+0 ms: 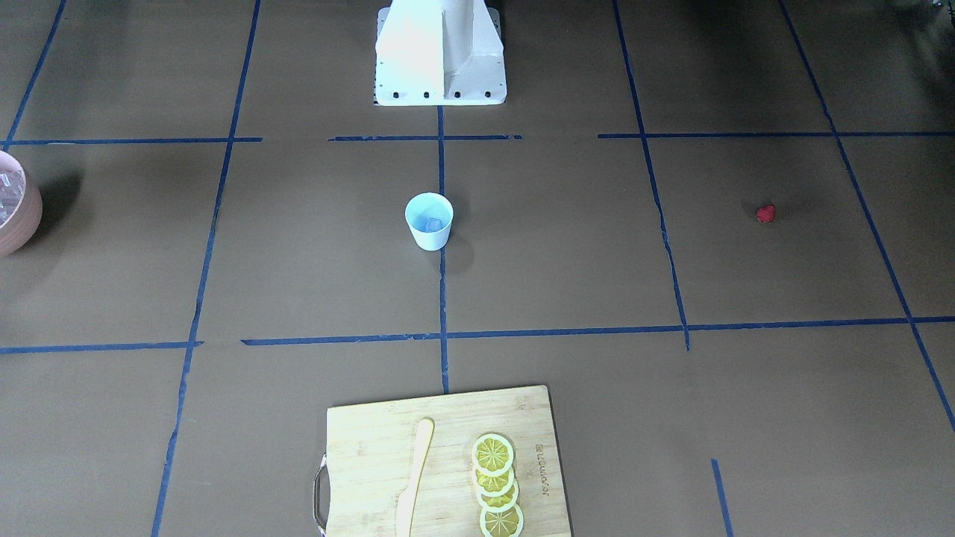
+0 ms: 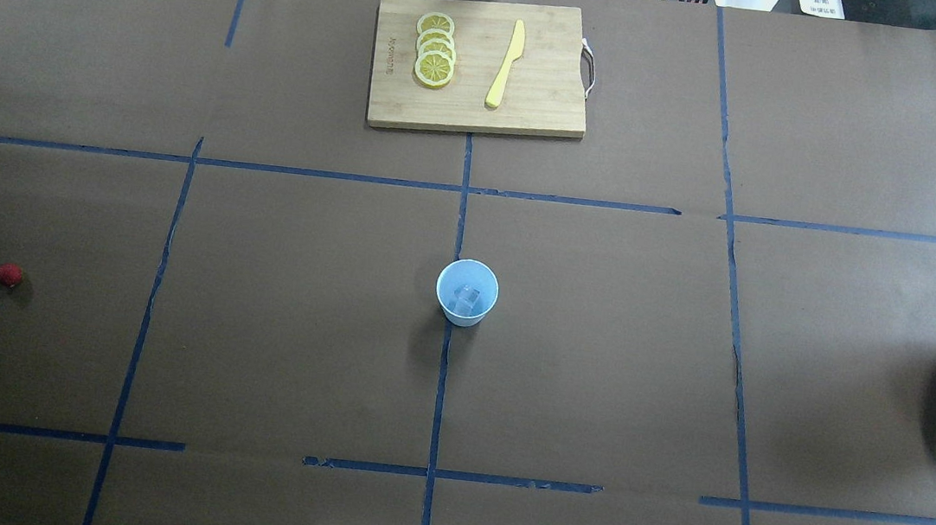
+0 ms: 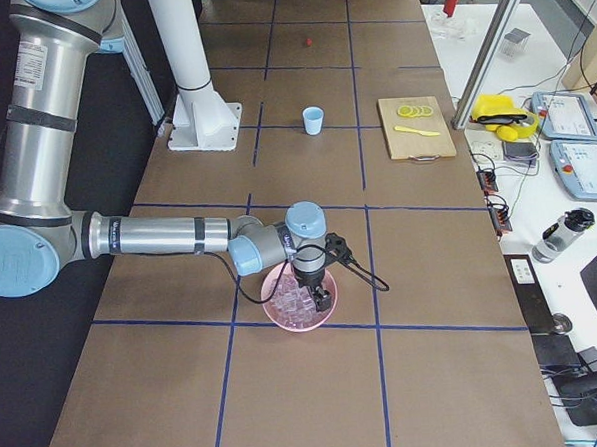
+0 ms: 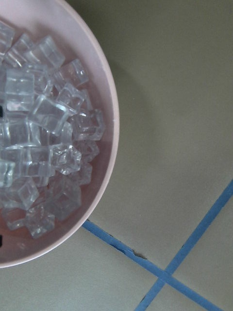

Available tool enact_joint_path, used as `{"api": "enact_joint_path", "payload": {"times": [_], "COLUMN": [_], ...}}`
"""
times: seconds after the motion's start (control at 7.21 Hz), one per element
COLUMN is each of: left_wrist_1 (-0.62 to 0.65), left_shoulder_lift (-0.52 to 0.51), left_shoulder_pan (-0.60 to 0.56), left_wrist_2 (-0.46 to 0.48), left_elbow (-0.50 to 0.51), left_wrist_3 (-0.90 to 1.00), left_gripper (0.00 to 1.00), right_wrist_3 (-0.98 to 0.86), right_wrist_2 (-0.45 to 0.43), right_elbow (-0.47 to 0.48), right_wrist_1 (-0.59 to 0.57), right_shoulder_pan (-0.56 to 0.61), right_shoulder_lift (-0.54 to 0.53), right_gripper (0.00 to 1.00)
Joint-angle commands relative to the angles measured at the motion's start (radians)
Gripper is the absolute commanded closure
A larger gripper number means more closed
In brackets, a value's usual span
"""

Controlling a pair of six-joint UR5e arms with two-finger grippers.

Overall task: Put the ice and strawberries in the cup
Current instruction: 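Grasp a third ice cube from the pink bowl with the right gripper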

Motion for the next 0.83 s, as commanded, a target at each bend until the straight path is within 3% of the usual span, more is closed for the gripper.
{"api": "enact_joint_path", "payload": {"times": [0.0,0.28,0.69], "left_wrist_1": [0.000,0.000,0.000], "left_shoulder_lift": [0.000,0.000,0.000], "left_shoulder_pan": [0.000,0.000,0.000], "left_wrist_2": [0.000,0.000,0.000], "left_elbow": [0.000,-0.002,-0.008], "left_wrist_3": [0.000,0.000,0.000], "left_gripper": [0.00,0.00,0.00], "right_wrist_3": [-0.004,0.001,0.007], "right_wrist_2": [0.004,0.011,0.008], "right_elbow": [-0.002,-0.003,-0.011], "right_wrist_1": [-0.005,-0.011,-0.012], "right_shoulder_pan": [-0.002,-0.002,-0.009], "right_shoulder_lift": [0.001,0.002,0.004], "right_gripper": [0.31,0.41,0.42]}}
